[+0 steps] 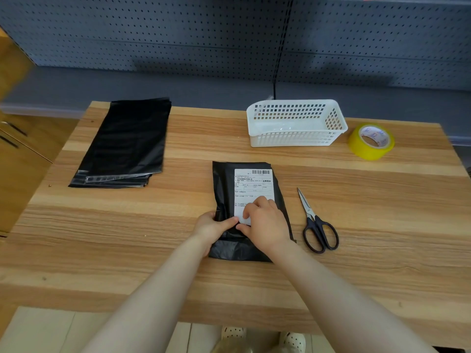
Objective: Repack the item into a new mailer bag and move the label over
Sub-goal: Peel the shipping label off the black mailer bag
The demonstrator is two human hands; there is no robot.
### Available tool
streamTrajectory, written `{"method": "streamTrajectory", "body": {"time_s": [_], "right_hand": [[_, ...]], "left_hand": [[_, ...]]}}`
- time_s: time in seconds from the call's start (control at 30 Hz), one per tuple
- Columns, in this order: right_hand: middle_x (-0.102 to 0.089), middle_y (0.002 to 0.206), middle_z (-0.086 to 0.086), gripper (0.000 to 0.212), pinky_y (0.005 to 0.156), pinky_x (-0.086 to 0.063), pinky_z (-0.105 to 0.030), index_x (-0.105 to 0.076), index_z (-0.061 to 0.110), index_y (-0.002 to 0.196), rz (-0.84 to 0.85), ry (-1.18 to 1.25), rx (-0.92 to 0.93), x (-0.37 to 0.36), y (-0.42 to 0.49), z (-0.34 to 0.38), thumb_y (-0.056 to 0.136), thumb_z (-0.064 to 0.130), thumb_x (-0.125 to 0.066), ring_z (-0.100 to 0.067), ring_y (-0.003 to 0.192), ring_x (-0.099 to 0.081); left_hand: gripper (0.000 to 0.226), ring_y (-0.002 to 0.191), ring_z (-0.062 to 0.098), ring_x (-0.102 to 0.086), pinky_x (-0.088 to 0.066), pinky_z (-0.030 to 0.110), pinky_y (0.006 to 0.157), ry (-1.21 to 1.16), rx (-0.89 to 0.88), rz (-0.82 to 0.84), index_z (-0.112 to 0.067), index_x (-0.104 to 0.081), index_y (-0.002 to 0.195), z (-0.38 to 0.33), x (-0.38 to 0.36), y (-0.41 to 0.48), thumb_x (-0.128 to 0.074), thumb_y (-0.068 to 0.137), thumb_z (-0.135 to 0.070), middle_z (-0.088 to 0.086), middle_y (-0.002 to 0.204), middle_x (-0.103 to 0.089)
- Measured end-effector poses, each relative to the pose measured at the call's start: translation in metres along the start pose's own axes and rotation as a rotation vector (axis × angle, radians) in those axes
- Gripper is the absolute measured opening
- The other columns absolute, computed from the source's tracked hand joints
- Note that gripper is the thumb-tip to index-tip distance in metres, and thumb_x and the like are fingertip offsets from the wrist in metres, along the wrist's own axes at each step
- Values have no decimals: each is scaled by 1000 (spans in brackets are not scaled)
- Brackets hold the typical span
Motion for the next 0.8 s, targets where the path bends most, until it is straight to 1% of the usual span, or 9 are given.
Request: {"method": "streamTrajectory", "body": {"time_s": [0.1, 0.23, 0.3, 0.37, 0.47, 0.5, 0.6, 0.7, 0.8], "right_hand": [[-51, 115, -4, 27, 86, -43, -34, -61, 18, 106, -7, 19, -8, 0, 0, 1, 87, 36, -60, -23, 109, -45], [-54, 114, -3, 19, 88, -44, -34, -64, 18, 104, -34, 110, -55, 0, -1, 0, 90, 29, -56, -22, 110, -45], [-55, 113, -3, 17, 86, -45, -34, -64, 17, 103, -37, 137, -69, 1, 0, -2, 91, 27, -56, -22, 108, -46], [-57, 109, -3, 16, 82, -46, -33, -62, 15, 101, -36, 163, -82, 3, 1, -3, 93, 26, -54, -22, 105, -48], [-61, 99, -4, 16, 74, -47, -32, -59, 13, 98, -53, 210, -117, 6, 2, -6, 94, 27, -51, -21, 93, -52], [-61, 96, -5, 16, 71, -47, -32, -59, 13, 98, -51, 220, -130, 7, 2, -7, 94, 27, -51, -20, 90, -52], [-63, 91, -6, 15, 68, -46, -33, -56, 13, 98, -36, 252, -157, 8, 2, -9, 95, 26, -49, -22, 84, -55], [-63, 86, -8, 14, 67, -49, -37, -53, 13, 97, -43, 297, -169, 10, 1, -11, 96, 25, -47, -25, 79, -57], [-63, 81, -12, 15, 66, -47, -41, -49, 10, 97, -58, 338, -173, 11, 0, -12, 97, 24, -44, -31, 75, -57]], "left_hand": [[50, 95, 18, -64, -50, 27, 80, 24, -16, -8, -8, -59, 118, 0, -1, 1, -76, 76, -30, 6, 107, -68], [40, 78, 11, -60, -46, 18, 61, 68, -41, -30, -9, -60, 112, 1, -1, -2, -75, 78, -23, 2, 95, -65], [39, 75, 12, -60, -46, 18, 58, 70, -32, -44, -8, -59, 112, 4, 1, -2, -75, 78, -19, 2, 92, -64], [39, 78, 15, -62, -50, 22, 64, 57, -20, -52, -7, -60, 112, 7, 3, -2, -75, 78, -18, 5, 95, -66], [38, 90, 23, -65, -54, 34, 82, 72, -14, -72, -7, -61, 109, 10, 5, 1, -76, 76, -20, 9, 103, -68], [37, 92, 24, -65, -54, 36, 85, 81, -17, -78, -8, -62, 107, 10, 5, 1, -76, 76, -20, 9, 103, -69], [35, 94, 24, -65, -53, 35, 86, 96, -32, -96, -10, -62, 106, 9, 4, 2, -76, 76, -20, 8, 103, -68], [37, 91, 22, -64, -52, 32, 82, 100, -39, -104, -9, -62, 108, 10, 3, 3, -76, 76, -19, 7, 102, -68], [31, 87, 22, -63, -51, 30, 79, 86, -46, -115, -9, -62, 103, 11, 3, 4, -76, 76, -16, 9, 102, -68]]}}
Point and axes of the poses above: each hand's wrist, its own y-axis towards the middle knuckle, its own x-axis out of the back of the hand, z = x × y, the point moved 3 cm from there along y, towards the middle knuckle
